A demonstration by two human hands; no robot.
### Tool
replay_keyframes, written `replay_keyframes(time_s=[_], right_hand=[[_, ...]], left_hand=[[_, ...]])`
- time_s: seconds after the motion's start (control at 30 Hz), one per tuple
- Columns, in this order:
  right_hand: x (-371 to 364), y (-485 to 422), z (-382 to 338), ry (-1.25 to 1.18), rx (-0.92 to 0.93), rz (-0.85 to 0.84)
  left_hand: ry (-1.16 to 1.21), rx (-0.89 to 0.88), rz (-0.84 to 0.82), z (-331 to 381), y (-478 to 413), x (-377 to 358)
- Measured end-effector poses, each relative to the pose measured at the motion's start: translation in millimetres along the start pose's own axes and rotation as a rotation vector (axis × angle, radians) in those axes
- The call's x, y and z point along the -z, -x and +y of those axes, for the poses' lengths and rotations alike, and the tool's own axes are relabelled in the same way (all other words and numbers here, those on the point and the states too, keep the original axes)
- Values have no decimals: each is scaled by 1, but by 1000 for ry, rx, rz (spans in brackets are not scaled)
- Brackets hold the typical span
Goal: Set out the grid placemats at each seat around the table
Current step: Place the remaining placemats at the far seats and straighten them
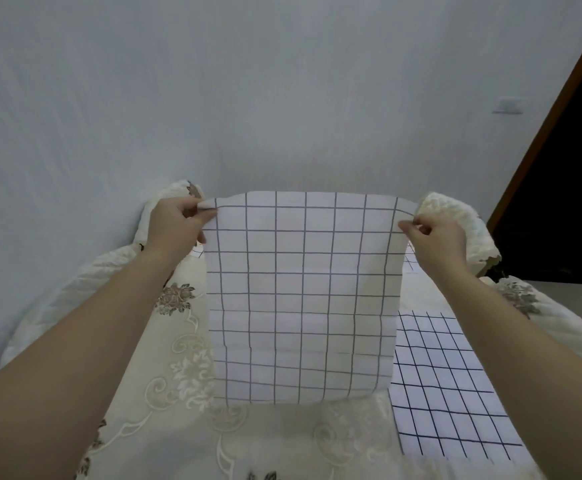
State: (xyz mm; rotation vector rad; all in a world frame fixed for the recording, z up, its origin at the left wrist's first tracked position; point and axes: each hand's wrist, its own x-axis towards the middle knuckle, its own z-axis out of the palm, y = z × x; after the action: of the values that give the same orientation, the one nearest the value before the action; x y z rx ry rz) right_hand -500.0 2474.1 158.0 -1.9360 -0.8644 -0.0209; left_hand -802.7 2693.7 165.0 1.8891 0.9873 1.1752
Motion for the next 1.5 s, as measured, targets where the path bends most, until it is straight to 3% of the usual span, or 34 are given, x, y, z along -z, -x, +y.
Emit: replay_keyframes(time_s=[0.17, 0.4, 0.53, 0.7, 0.97, 1.5], right_hand=[[-17, -5, 15, -397, -214, -131], [-52, -13, 56, -593, -365, -145], [-63, -12, 64, -705, -543, -128], [-78, 4, 85, -706, -625, -177], [-95, 47, 129, -425, -576, -261], [-132, 109, 200, -217, -715, -383]], left_hand=[[222, 155, -62, -20, -6, -18], [300, 217, -76, -58, -12, -33], [333, 243, -93, -73, -3, -38], [465, 417, -103, -105, 14, -40], [234, 482, -85, -145, 54, -48], [17, 633, -199, -209, 116, -71]])
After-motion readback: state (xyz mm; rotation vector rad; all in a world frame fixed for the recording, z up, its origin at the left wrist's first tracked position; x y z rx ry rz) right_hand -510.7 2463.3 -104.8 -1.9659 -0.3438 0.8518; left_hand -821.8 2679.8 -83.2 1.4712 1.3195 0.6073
